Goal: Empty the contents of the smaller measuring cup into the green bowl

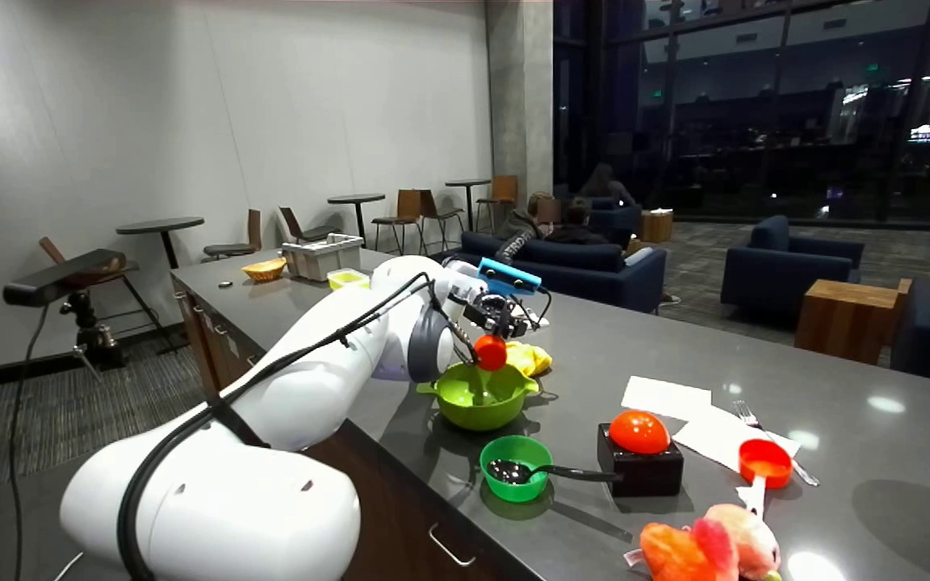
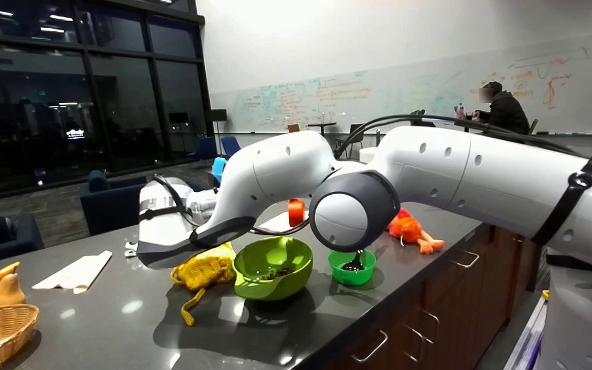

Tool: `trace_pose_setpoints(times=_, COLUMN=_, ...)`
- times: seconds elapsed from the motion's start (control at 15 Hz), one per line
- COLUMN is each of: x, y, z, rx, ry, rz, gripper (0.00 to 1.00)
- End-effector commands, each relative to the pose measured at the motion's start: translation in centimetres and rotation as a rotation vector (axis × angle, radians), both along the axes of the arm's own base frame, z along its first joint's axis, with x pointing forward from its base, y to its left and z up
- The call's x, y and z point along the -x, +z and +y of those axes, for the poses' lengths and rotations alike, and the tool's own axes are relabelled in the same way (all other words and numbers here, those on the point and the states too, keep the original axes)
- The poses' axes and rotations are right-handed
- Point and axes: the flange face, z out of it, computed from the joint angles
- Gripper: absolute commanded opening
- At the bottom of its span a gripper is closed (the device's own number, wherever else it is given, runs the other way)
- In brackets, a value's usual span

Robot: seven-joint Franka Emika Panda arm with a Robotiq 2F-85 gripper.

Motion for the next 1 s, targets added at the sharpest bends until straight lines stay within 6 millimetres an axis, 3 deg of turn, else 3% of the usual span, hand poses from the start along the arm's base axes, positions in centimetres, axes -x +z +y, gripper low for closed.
trace_pose_setpoints(times=0.0, x=0.2, y=0.6, z=0.4, rx=0.002, ry=-0.019, rz=-0.001, gripper=0.04)
trace_pose_setpoints(times=0.53, x=0.2, y=0.6, z=0.4, rx=-0.008, ry=-0.019, rz=0.01, gripper=0.04)
trace_pose_setpoints(times=0.93, x=-0.3, y=2.0, z=0.3, rx=-0.196, ry=-0.011, rz=-0.035, gripper=0.04)
